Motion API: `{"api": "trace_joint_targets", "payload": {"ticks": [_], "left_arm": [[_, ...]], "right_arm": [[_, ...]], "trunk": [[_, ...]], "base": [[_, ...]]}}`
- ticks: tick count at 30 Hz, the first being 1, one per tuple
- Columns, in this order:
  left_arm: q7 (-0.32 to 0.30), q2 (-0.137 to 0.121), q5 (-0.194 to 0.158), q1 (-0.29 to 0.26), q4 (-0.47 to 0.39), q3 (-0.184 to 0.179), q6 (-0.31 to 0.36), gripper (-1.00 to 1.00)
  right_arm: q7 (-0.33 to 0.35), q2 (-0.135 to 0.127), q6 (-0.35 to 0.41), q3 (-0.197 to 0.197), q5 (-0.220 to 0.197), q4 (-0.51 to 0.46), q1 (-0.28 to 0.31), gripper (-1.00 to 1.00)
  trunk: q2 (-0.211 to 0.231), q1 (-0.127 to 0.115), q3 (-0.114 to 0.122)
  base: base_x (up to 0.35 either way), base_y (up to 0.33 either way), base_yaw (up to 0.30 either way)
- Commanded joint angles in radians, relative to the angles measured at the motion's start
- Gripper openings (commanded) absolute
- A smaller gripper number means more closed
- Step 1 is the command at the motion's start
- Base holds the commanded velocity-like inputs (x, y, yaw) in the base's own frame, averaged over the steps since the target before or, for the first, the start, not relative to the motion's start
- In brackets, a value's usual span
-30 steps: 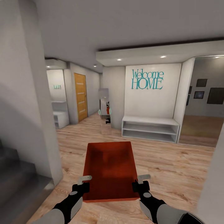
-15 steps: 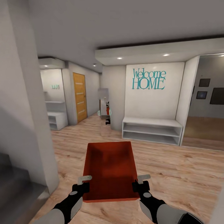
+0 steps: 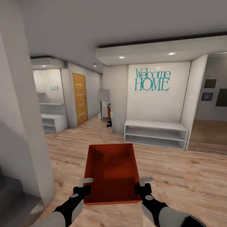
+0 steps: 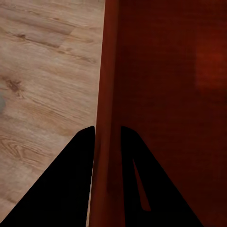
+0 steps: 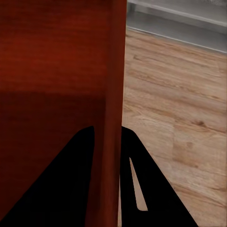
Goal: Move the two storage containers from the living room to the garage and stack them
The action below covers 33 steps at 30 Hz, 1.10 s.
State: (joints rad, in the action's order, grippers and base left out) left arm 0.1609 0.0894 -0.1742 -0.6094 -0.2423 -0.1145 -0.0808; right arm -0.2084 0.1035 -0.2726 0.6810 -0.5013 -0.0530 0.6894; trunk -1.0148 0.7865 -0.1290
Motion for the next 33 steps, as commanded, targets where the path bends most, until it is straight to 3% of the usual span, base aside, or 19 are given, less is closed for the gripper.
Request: {"api": "trace_joint_targets", "payload": {"ticks": [1,33], "left_arm": [[0.038,-0.002,0.005,0.000,-0.002,-0.024,-0.021,-1.00],[0.038,-0.002,0.005,0.000,-0.002,-0.024,-0.021,-1.00]], "right_arm": [[0.000,0.001,0.004,-0.075,-0.005,-0.001,0.001,-1.00],[0.000,0.001,0.004,-0.075,-0.005,-0.001,0.001,-1.00]], "trunk": [[-0.001,0.001,-0.001],[-0.001,0.001,-0.001]], "base": [[0.321,0.000,0.000],[0.321,0.000,0.000]]}}
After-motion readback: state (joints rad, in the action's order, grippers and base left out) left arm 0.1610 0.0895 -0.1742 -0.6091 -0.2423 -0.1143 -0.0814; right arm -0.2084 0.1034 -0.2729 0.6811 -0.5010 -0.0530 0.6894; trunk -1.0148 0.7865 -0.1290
